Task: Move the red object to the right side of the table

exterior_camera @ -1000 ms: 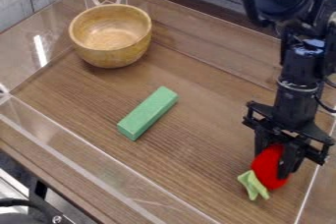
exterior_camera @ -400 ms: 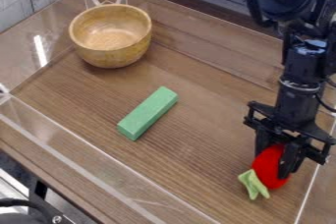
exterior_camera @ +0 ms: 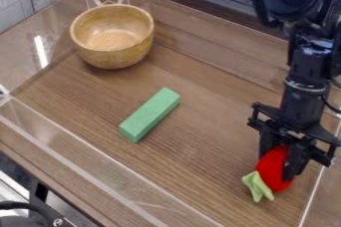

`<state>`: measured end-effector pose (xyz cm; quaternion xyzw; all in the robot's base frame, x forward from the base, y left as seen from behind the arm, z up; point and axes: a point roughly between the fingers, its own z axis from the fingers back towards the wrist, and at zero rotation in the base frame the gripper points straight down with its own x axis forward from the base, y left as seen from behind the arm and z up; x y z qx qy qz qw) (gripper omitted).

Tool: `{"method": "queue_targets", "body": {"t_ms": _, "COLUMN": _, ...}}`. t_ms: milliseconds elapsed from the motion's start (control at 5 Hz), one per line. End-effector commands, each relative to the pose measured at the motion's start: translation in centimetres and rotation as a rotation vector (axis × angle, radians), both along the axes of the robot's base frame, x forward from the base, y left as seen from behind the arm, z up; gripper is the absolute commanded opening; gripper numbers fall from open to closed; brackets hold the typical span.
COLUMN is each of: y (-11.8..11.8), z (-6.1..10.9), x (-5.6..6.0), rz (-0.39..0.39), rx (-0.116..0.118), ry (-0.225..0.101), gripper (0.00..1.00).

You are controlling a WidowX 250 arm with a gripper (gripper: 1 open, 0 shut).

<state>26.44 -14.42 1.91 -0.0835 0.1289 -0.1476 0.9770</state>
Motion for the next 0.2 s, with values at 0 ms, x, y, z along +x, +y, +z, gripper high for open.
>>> {"method": "queue_targets", "body": {"t_ms": 0, "y": -0.66, "z": 0.12, "x": -0.19, "rz": -0.015, "rx": 0.006, "ry": -0.004, "gripper": 0.00}}
